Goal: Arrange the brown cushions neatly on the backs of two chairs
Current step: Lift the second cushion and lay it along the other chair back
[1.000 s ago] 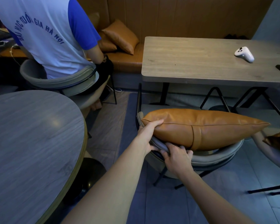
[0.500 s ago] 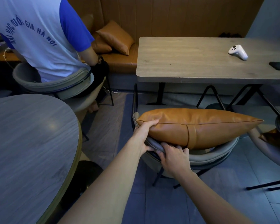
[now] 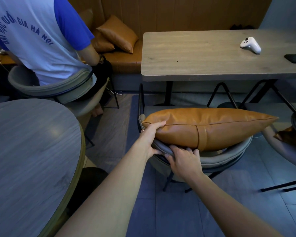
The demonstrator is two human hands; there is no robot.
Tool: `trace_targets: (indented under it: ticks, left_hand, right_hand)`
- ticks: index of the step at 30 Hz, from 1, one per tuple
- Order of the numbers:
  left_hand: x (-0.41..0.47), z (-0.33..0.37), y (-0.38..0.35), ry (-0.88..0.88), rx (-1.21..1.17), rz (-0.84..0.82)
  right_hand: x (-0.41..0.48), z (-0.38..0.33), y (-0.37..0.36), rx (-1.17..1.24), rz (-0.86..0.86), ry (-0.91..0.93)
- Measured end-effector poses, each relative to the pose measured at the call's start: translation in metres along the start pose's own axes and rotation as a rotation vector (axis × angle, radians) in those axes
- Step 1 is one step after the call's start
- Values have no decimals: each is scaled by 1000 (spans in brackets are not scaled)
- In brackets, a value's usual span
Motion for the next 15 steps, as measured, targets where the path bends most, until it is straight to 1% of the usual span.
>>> trace_targets:
  ticks: [5, 12, 15]
  left_hand:
    - [0, 1, 0, 9, 9, -7]
    - [-2, 6, -1, 19, 23, -17]
    - [-1, 5, -2, 13, 14, -18]
  right_hand:
    - [0, 0, -2, -12, 15, 5]
    - [4, -3, -2, -29, -21, -31]
    - [2, -2, -3, -44, -3, -26]
Point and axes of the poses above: each hand's wrist, its own x-axis towards the middle knuckle, its own y-axis out of the back of the hand, z = x × y, the point moved 2 cm from there along x, towards the middle knuckle, and after that the axes turned 15 degrees about -z, right-handed, at the moved point
